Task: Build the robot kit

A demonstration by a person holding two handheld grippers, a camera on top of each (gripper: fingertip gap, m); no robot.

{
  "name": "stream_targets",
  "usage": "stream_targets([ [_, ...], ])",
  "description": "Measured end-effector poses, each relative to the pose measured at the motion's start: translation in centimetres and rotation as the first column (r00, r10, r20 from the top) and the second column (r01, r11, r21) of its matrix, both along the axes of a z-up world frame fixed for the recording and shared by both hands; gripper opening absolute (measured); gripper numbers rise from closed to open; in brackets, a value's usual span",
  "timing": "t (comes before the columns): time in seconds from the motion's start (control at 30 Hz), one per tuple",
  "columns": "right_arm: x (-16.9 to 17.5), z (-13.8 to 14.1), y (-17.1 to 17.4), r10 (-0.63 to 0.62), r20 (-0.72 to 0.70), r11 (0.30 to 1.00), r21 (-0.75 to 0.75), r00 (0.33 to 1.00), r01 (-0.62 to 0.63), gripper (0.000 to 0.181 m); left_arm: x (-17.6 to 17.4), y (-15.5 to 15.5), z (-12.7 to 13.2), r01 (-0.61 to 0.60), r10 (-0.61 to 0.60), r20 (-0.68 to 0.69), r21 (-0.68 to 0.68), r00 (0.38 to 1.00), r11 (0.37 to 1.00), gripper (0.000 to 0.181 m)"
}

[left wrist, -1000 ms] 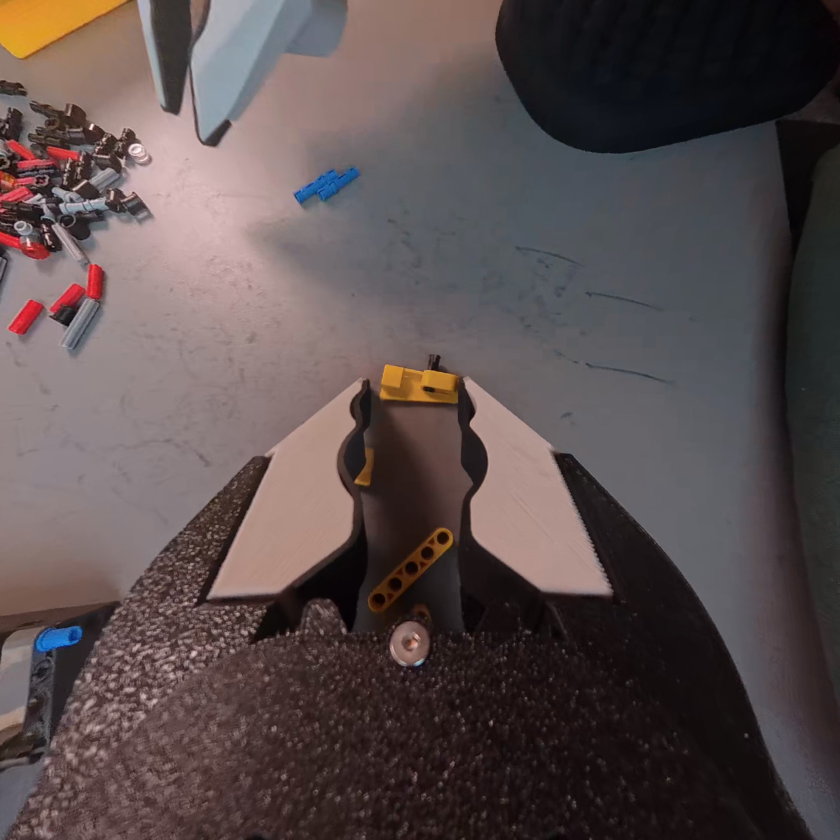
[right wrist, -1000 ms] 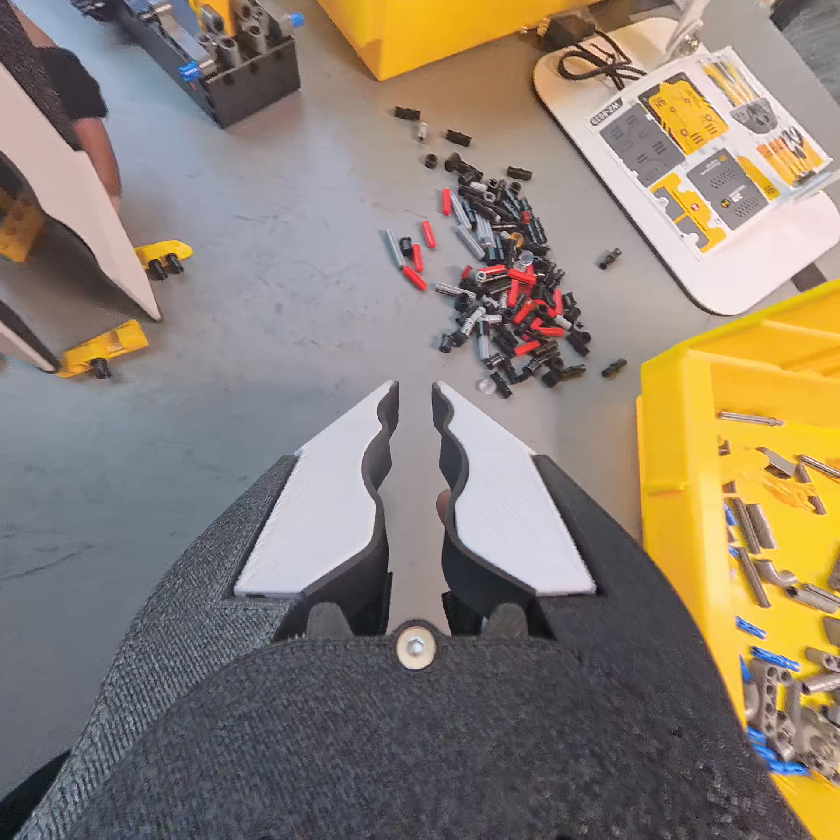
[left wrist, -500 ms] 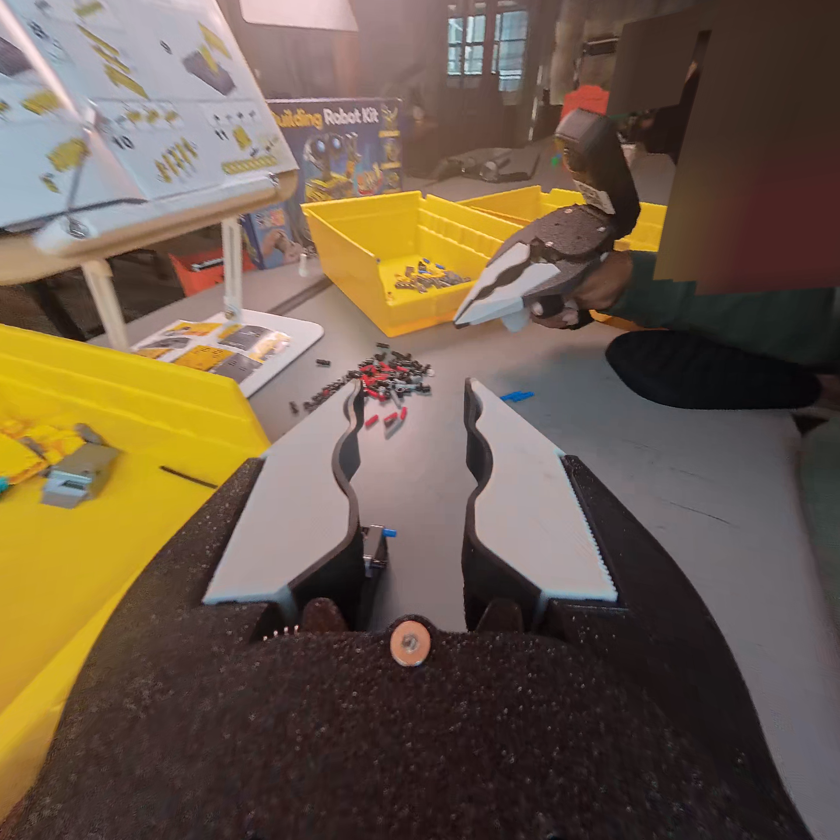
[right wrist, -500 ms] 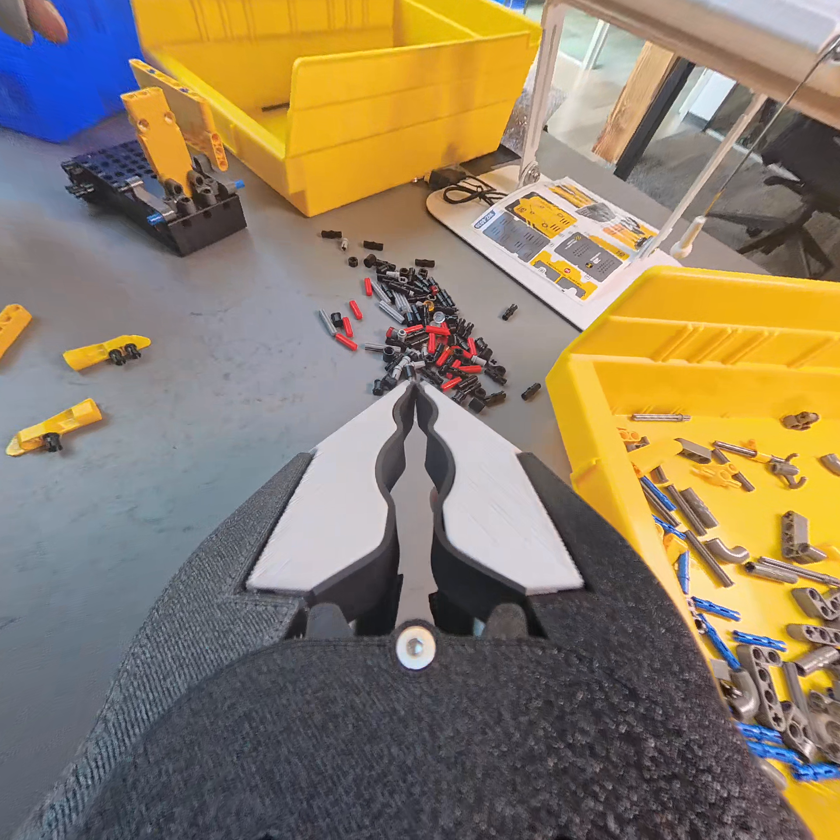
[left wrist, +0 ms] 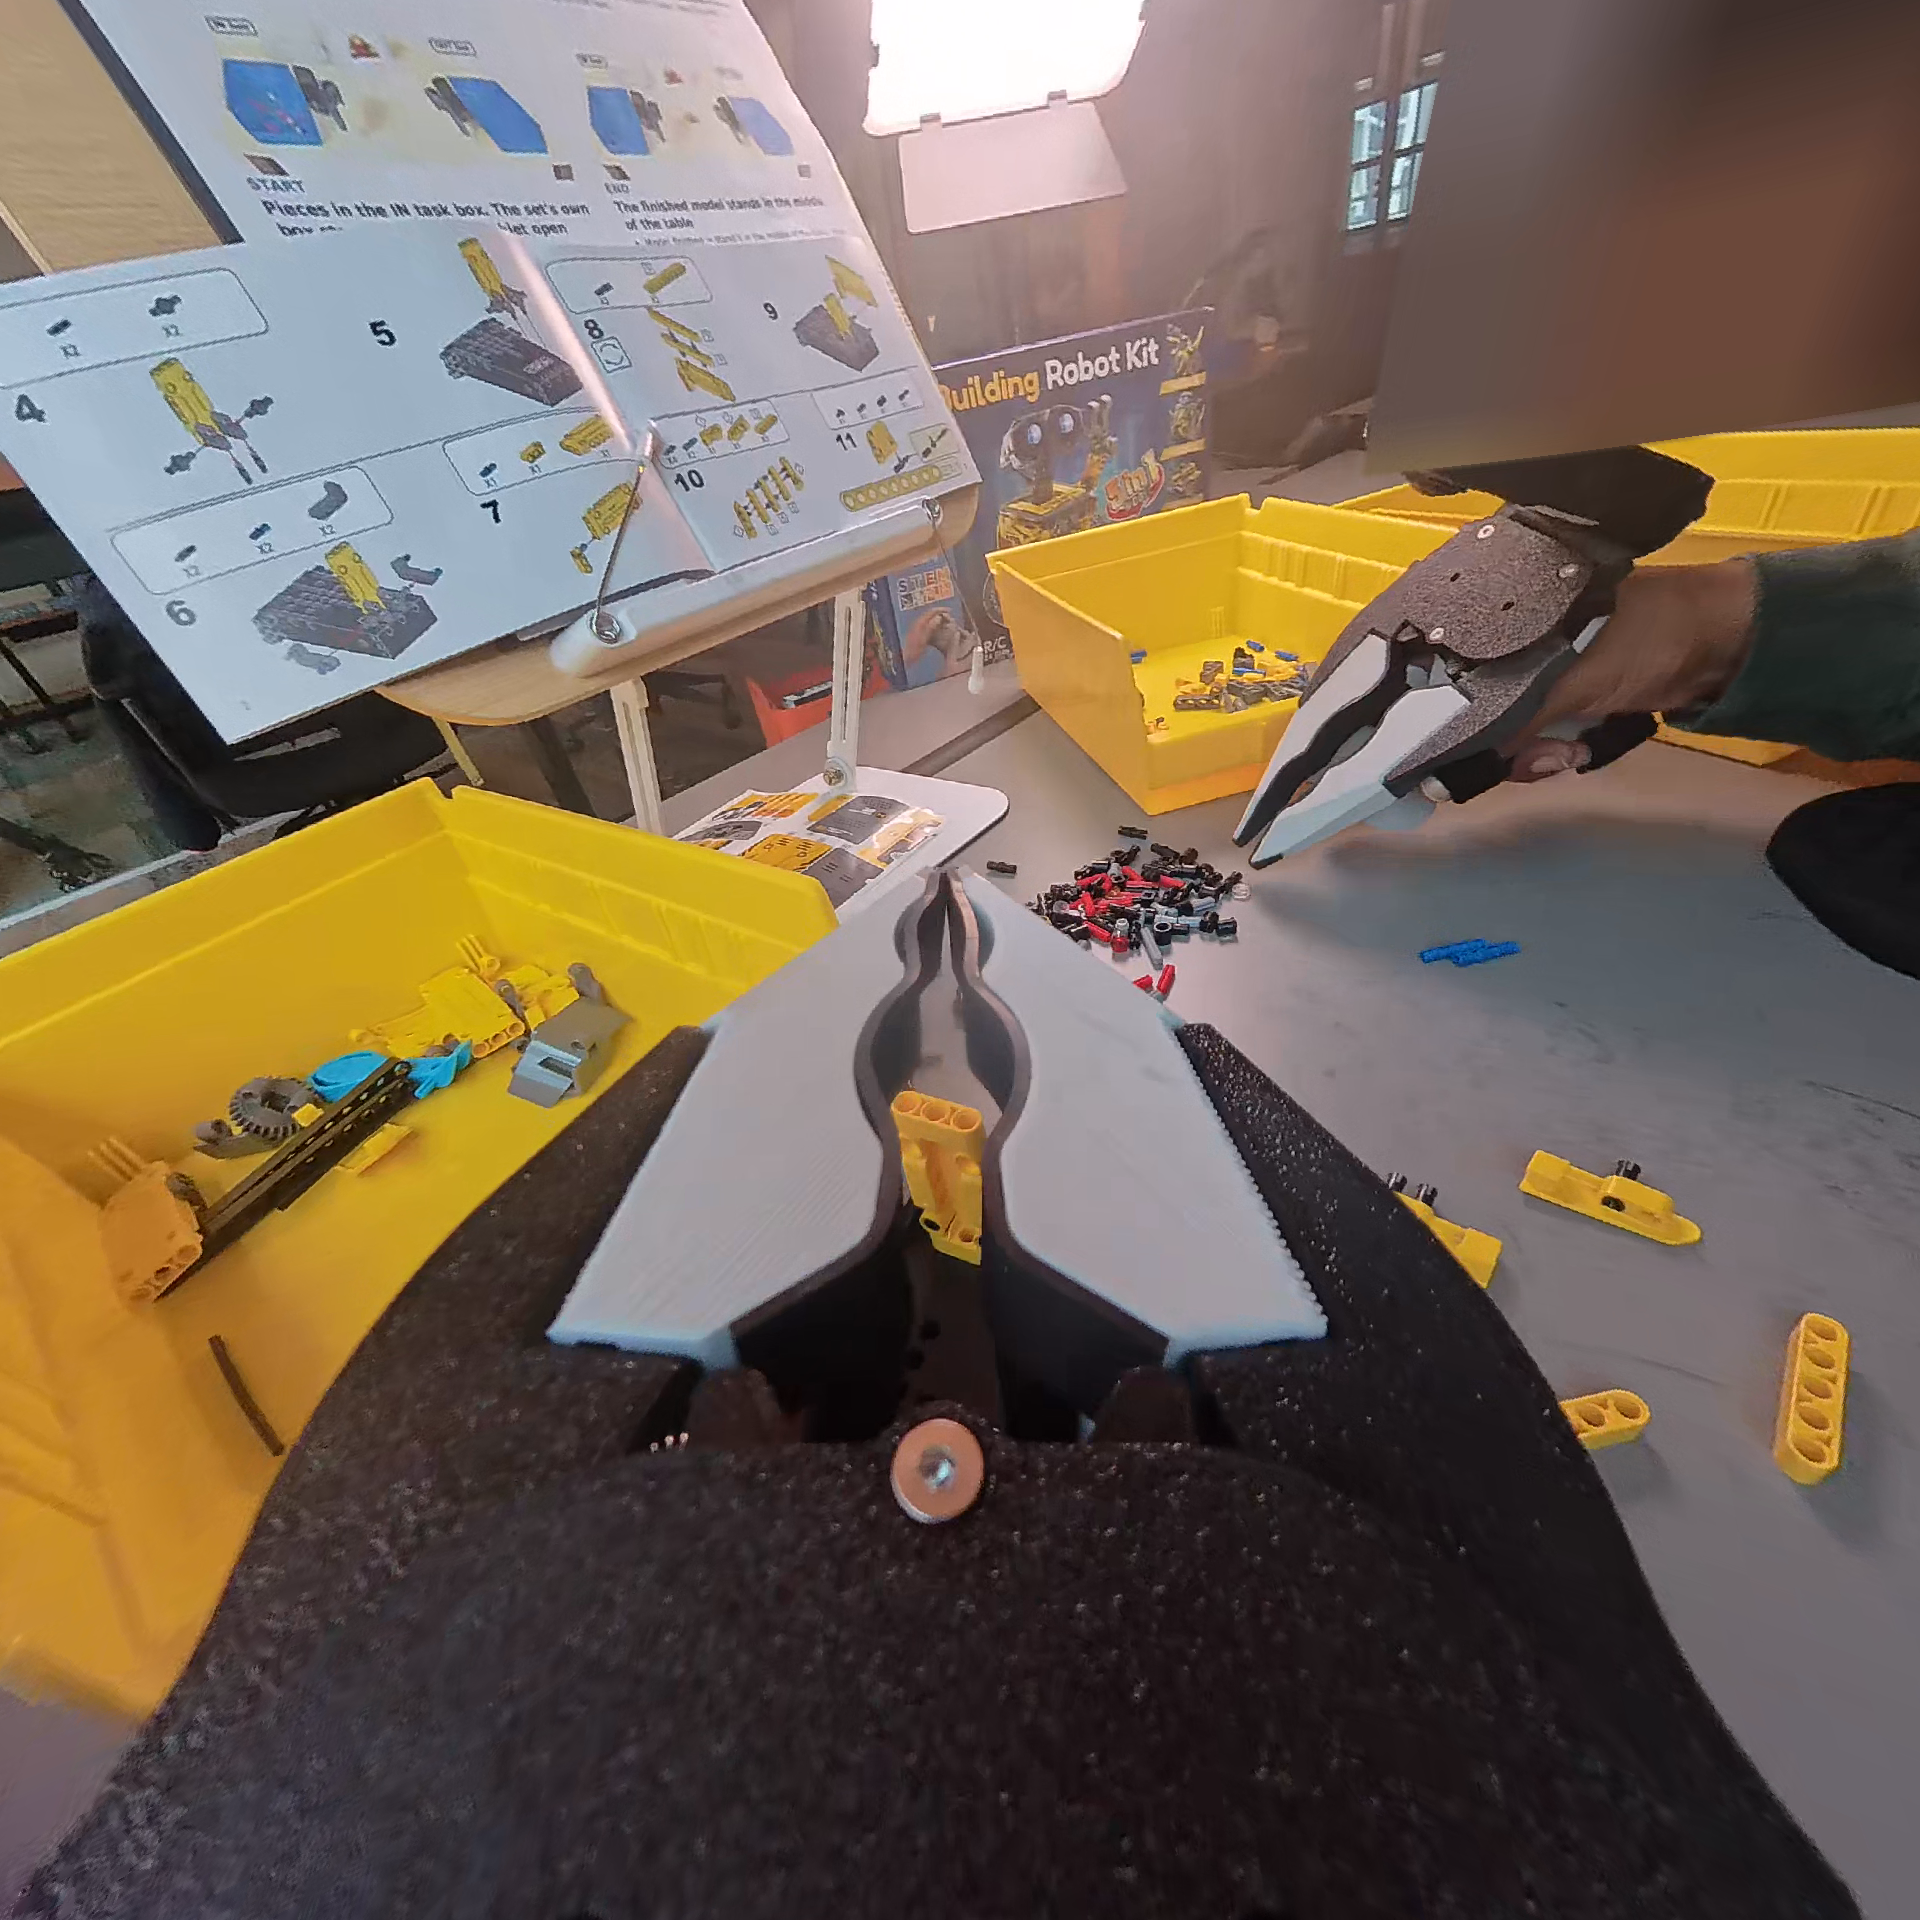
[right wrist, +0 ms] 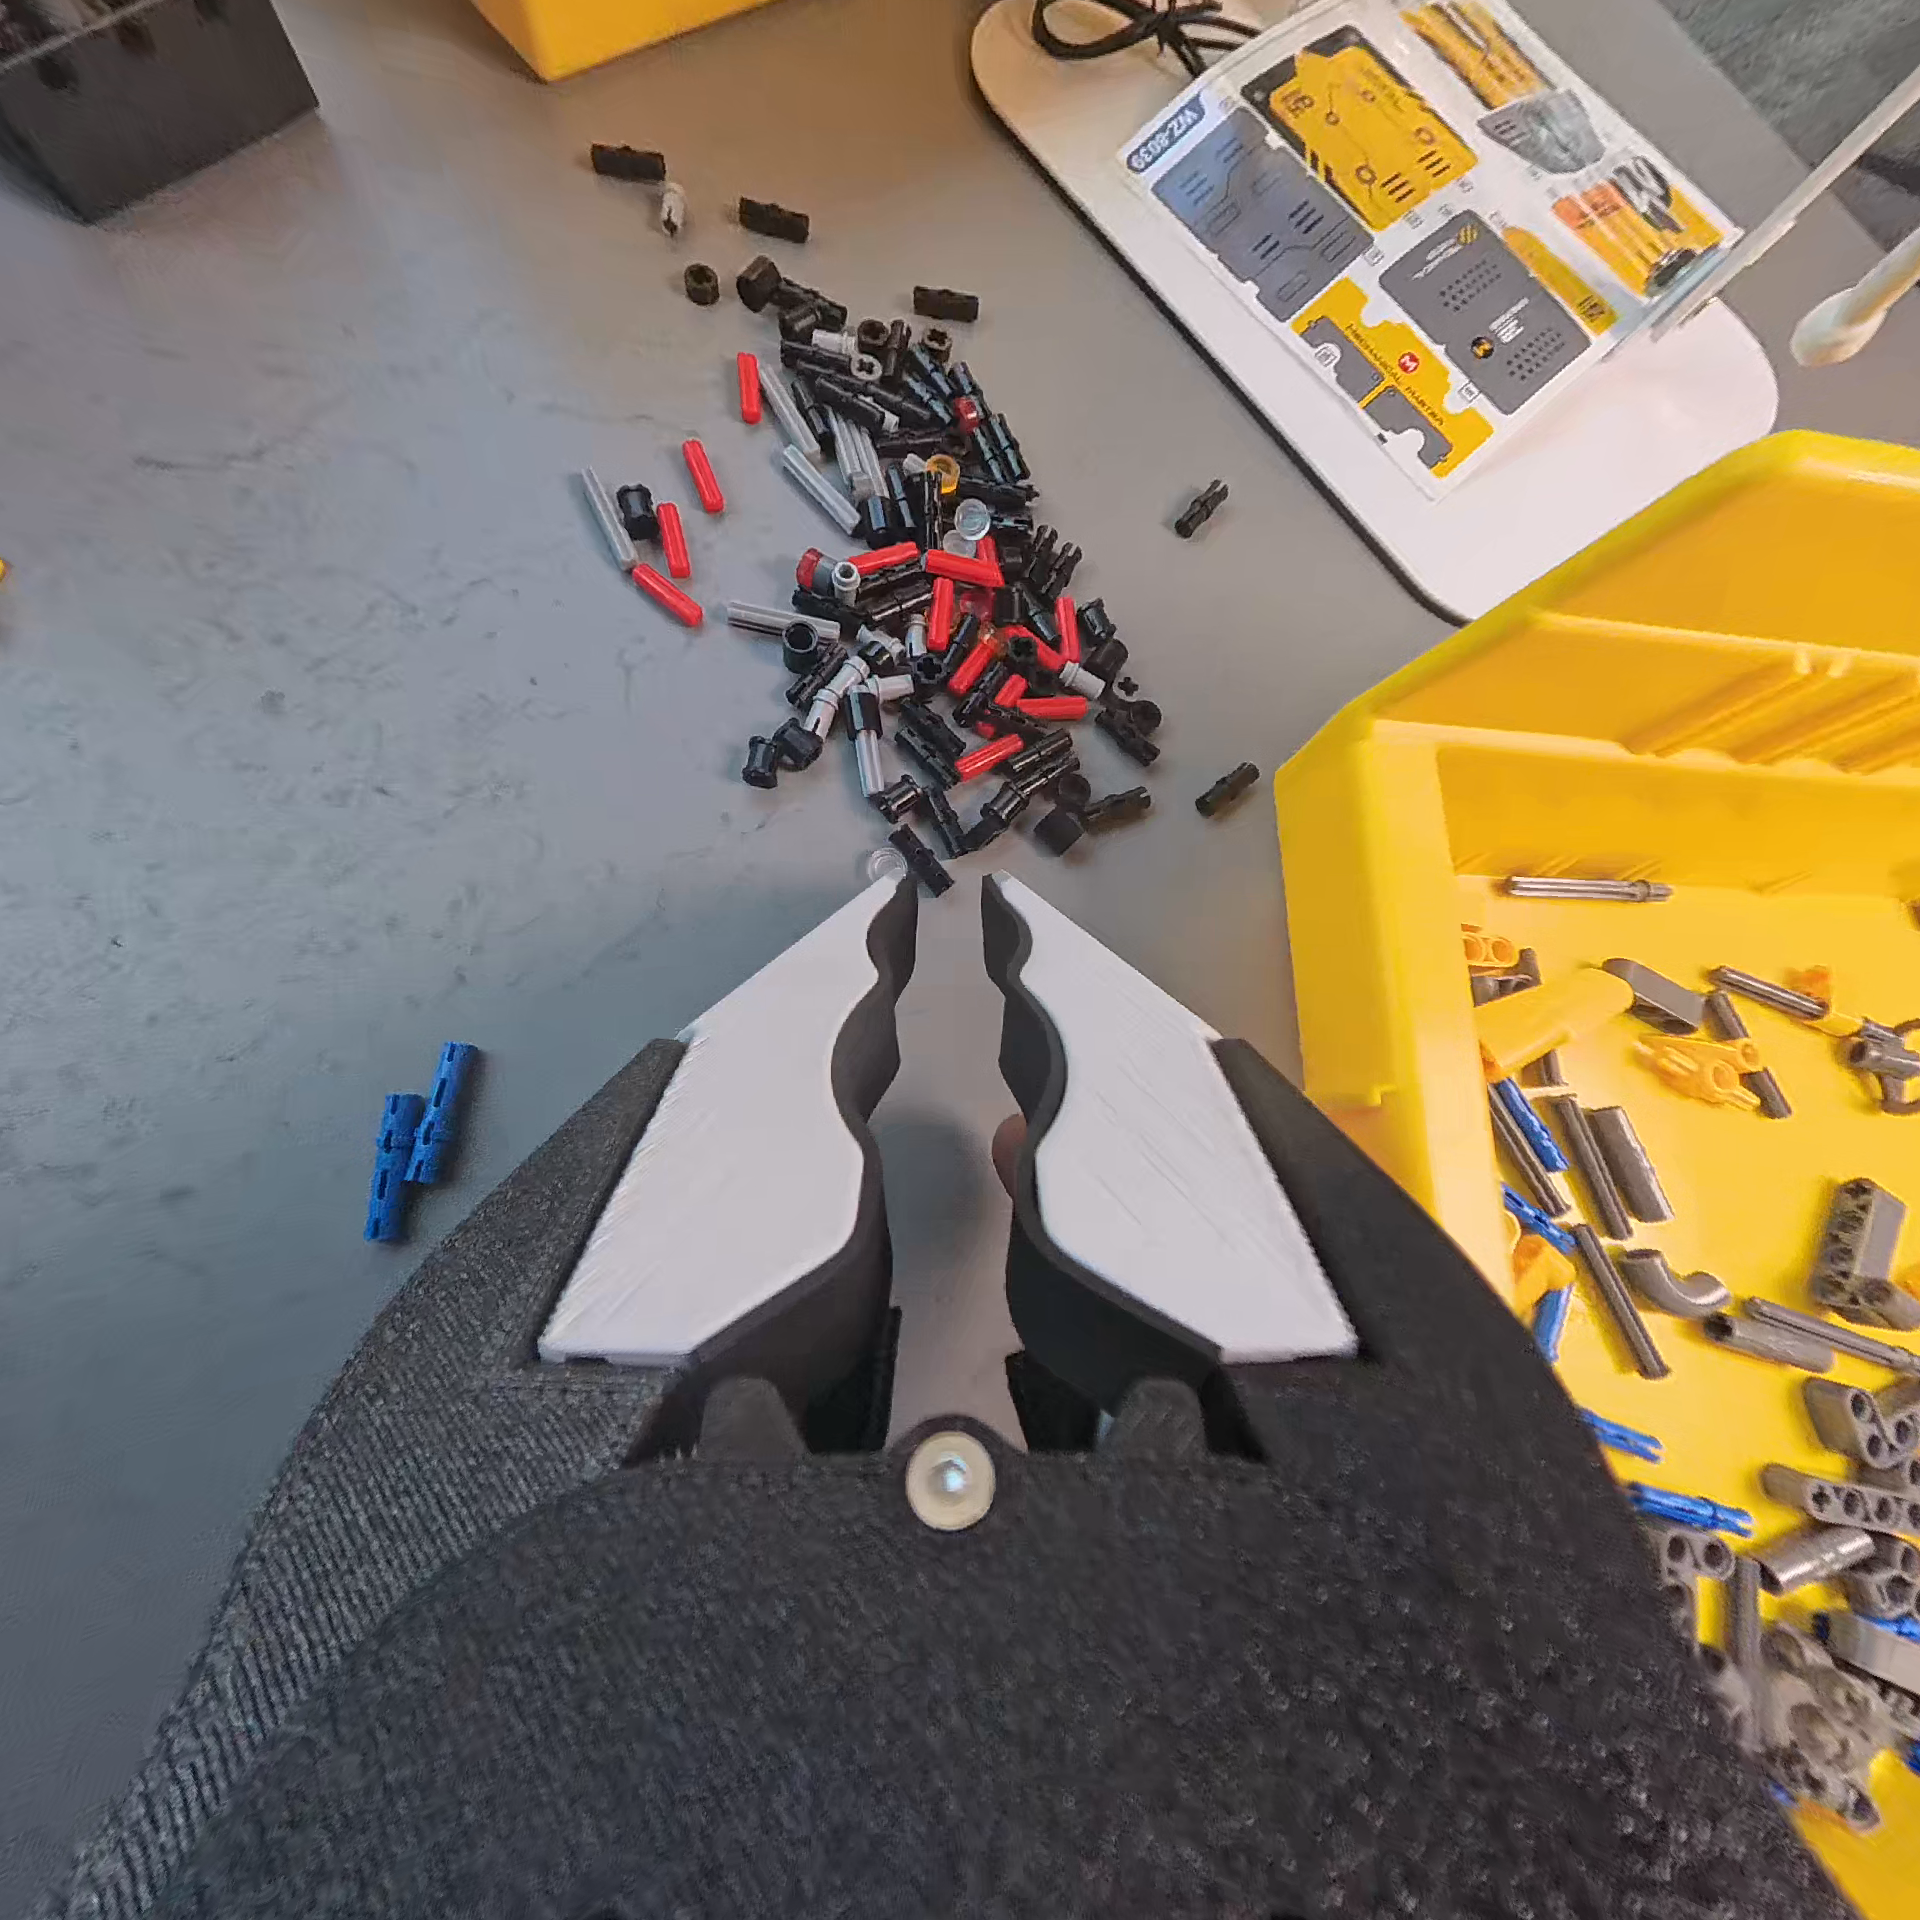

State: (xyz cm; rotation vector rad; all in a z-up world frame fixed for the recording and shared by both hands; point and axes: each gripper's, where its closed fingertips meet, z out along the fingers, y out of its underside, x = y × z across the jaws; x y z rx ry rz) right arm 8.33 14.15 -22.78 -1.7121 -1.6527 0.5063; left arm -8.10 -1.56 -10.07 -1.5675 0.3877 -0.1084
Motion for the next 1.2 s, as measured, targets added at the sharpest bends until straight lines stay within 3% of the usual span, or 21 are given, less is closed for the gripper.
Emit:
stream_targets([
  [0.23,-0.6,-1.0,-0.1,0.092,0.102,0.994,-0.065,0.991,-0.085,0.014,0.5,0.4,-1.1,0.021,-0.021,-0.03,-0.031,0.999,0.999,0.0],
  [0.53,-0.8,-1.2,-0.7,0.127,0.111,0.981,-0.161,0.986,-0.108,0.004,1.0,0.8,-1.9,0.047,-0.05,-0.044,-0.065,0.998,0.997,0.0],
  [0.67,-0.4,0.6,-1.2,0.121,0.063,0.985,-0.134,0.991,-0.111,0.004,1.4,0.9,-2.1,0.061,-0.065,-0.048,-0.08,0.997,0.995,0.001],
  [0.77,-0.2,4.1,-4.7,0.224,-0.024,0.968,-0.108,0.974,-0.225,0.004,2.3,0.9,-2.8,0.104,-0.11,-0.049,-0.118,0.993,0.988,0.006],
  [0.83,0.1,4.8,-8.6,0.333,-0.043,0.935,-0.116,0.942,-0.335,0.004,3.5,0.8,-3.6,0.16,-0.17,-0.055,-0.158,0.984,0.974,0.01],
  [0.9,0.7,3.7,-12.9,0.453,-0.023,0.883,-0.132,0.891,-0.451,0.004,5.1,0.4,-4.6,0.23,-0.248,-0.071,-0.199,0.966,0.953,0.013],
  [1.0,1.2,1.2,-16.8,0.528,0.033,0.842,-0.148,0.849,-0.518,0.004,8.2,-0.9,-6.4,0.351,-0.394,-0.107,-0.284,0.913,0.892,0.016],
  [1.2,0.9,-1.0,-19.5,0.578,0.102,0.813,-0.162,0.81,-0.559,0.004,13.1,-3.0,-10.2,0.467,-0.577,-0.147,-0.446,0.803,0.764,0.02],
])
